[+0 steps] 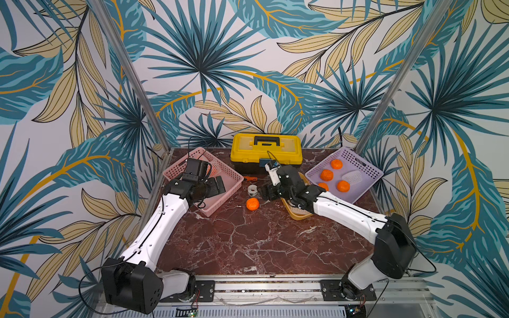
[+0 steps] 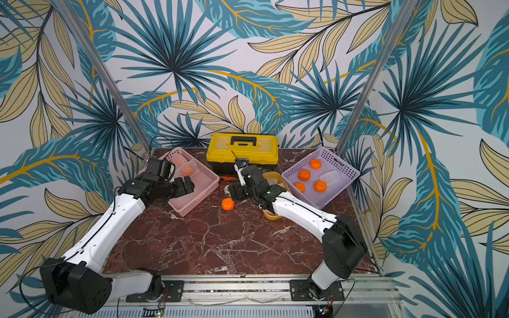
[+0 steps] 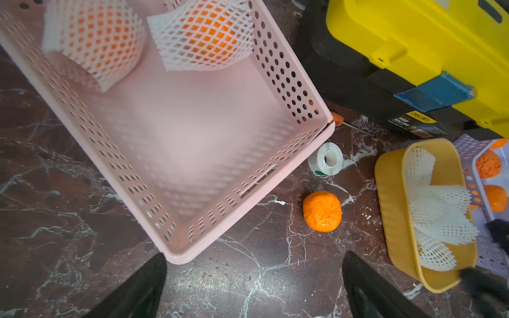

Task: Remove foam nets from oranges
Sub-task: Pick up the foam net from the basket.

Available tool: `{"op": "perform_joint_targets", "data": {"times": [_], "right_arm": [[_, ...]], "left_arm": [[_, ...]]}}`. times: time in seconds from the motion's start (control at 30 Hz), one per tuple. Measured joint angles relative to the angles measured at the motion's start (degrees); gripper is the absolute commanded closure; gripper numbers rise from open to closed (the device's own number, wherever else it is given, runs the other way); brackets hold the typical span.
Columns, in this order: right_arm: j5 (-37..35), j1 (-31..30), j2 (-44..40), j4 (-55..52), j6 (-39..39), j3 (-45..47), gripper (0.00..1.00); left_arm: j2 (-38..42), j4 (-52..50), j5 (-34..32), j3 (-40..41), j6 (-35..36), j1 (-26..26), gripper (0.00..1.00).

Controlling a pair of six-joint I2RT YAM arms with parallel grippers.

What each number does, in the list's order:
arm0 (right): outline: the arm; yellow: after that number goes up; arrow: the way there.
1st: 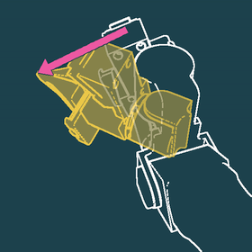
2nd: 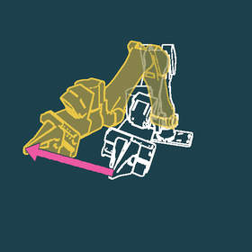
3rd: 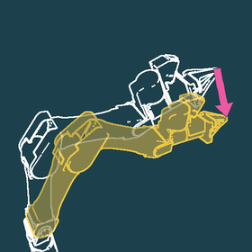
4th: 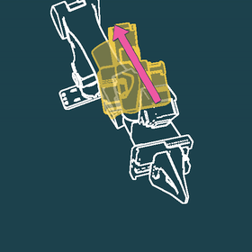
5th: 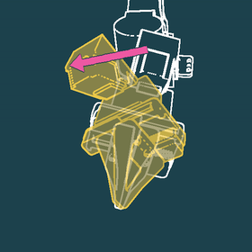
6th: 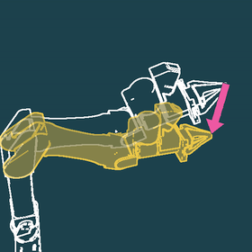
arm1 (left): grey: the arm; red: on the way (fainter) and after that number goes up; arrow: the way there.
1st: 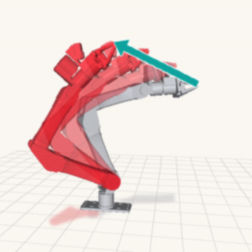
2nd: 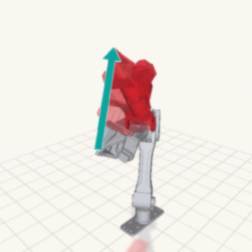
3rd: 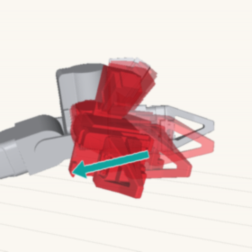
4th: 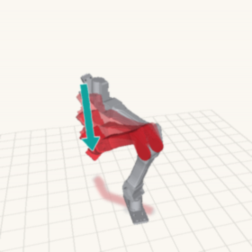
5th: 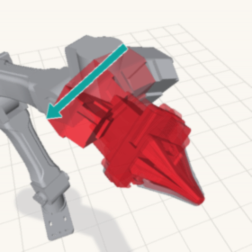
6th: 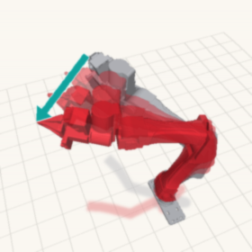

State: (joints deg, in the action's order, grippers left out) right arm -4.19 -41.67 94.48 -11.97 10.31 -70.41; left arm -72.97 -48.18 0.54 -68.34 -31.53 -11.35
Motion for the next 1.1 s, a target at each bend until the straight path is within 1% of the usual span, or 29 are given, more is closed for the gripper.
{"op": "perform_joint_targets", "data": {"times": [0.13, 0.27, 0.43, 0.67, 0.73, 0.8, 0.87, 0.93, 1.0, 1.03, 1.1], "right_arm": [[-0.76, -2.99, 6.58, -3.87, -0.24, -1.97, 0.07], [-1.79, -3.65, 10.62, -5.09, 0.31, -3.85, 0.07], [-2.38, -3.63, 11.19, -4.92, 1.99, -3.85, 0.09], [-3.39, -3.26, 10.95, -3.93, 4.5, -3.17, 0.1], [-3.45, -2.12, 9.11, -1.77, 6.21, -0.63, 0.1], [-4.33, 1.29, 4.96, -0.74, 8.28, 3.37, 0.1], [-6.21, 6.49, 1.03, -0.83, 10.16, 5.16, 0.09], [-7.78, 13.77, -2.45, -0.35, 12.11, 5.29, 0.09], [-9.42, 22.75, -5.31, 0.04, 14.67, 5.18, 0.09], [-10.19, 26.05, -5.9, -0.17, 15.69, 4.92, 0.09], [-12.37, 34.53, -5.86, -0.7, 18.4, 3.76, 0.11]], "left_arm": [[0.02, 0.13, -1.51, 0.24, -0.31, 0.24, 0.0], [0.02, 0.28, -2.23, 0.5, -0.48, 0.33, 0.0], [0.02, 0.35, -2.62, 0.59, -0.81, 0.37, 0.0], [0.02, 0.35, -2.47, 0.59, -0.9, 0.66, 0.0], [0.02, 0.35, -2.14, 0.59, -0.87, 0.74, 0.0], [0.0, 0.42, -1.33, 0.59, -0.85, 0.76, 0.0], [-0.07, 0.66, 0.02, 0.59, -0.83, 0.83, 0.0], [-0.55, 1.05, 2.1, 0.59, -0.81, 0.85, 0.0], [-1.9, 1.57, 5.01, 0.59, -0.81, 0.85, 0.0], [-2.69, 1.75, 6.21, 0.59, -0.79, 0.81, 0.0], [-5.16, 2.14, 9.09, 0.59, -0.57, 0.37, 0.01]]}}
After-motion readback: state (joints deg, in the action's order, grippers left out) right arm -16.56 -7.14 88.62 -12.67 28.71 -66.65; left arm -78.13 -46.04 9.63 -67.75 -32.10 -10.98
